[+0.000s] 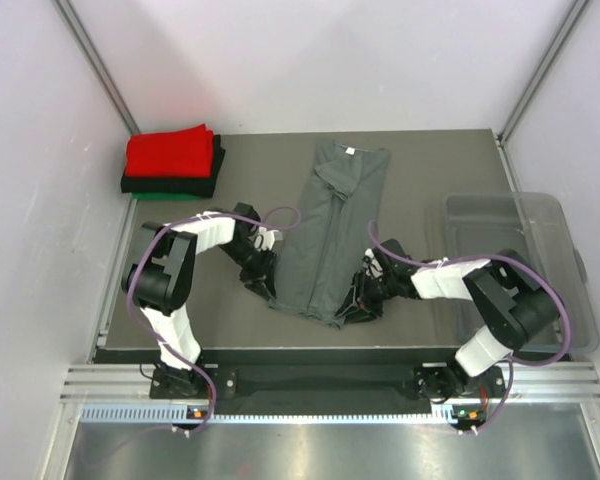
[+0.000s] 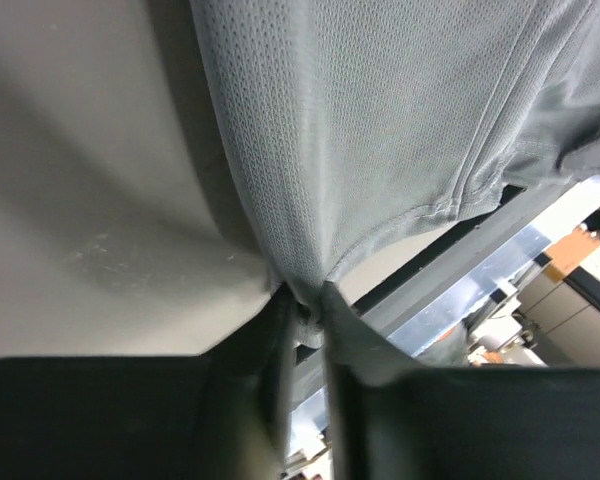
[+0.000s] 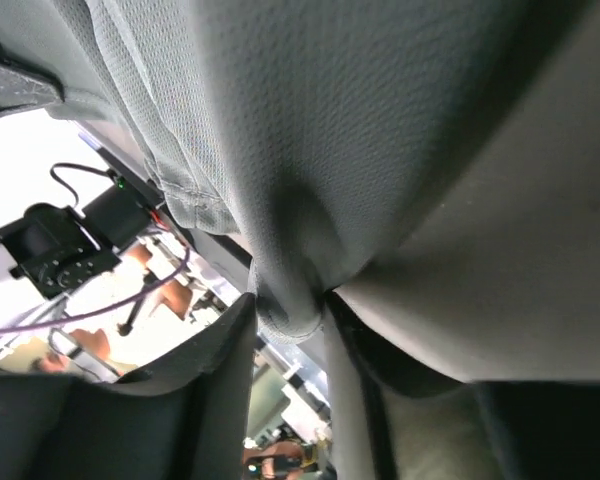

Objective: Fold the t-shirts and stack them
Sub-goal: Fold the tshirt

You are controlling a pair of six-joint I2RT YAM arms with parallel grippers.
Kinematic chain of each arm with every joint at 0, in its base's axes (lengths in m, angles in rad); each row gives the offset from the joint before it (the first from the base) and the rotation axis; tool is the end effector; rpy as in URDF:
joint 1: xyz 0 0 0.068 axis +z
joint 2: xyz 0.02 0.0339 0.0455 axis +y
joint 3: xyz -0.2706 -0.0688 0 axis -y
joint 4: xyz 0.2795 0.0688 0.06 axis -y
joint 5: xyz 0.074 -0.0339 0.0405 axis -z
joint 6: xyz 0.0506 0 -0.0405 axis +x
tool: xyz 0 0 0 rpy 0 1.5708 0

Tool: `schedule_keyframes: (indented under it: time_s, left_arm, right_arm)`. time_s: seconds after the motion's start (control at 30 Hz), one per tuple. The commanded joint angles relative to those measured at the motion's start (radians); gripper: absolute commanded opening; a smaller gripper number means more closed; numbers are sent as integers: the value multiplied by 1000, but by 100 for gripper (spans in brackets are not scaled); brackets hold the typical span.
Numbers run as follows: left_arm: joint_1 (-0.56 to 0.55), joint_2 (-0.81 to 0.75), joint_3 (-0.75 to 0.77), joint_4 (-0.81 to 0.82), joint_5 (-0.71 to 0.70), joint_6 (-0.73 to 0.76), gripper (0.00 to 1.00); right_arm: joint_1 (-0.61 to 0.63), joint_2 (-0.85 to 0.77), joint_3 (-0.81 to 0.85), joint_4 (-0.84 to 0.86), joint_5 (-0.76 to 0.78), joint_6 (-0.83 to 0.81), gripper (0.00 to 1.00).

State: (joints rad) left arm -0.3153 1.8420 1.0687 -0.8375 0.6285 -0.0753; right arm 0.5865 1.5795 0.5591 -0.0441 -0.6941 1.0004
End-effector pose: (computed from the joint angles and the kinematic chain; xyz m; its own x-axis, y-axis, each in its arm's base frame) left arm 0.3043 -0.1306 0.1071 -0.9644 0.2506 0.0841 0.1564 0.7974 -0.5828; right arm 0.2107 0.1788 0.0785 -0.9688 0.1330 0.2090 0.2439 0.6604 0.7102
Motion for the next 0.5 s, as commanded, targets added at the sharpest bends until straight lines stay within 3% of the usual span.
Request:
schedule_keyframes:
  time_s: [0.0,0.03,0.07,0.1,0.33,0.47]
  left_arm:
    - [-1,2,2,11,19,17,18]
    - [-1,-1,4,8,20,17,14]
    - [-1,-3,10,5,19,20,2]
    - [-1,-7,10,2,14,22,0]
    - [4,-81,65,-9,-12,43,0]
    - [4,-61,196,-29,7,54,0]
  right_arm:
    - [13,-10,6,36,-1,21,20]
    - [13,-12,7,36,5,21,0]
    - [13,-13,10,36,7,14,0]
    - [12,-16,15,36,7,7,0]
    - [-76,-122,38,26,-21,-68,0]
    - [-177,-206,28,35,-44,-82,0]
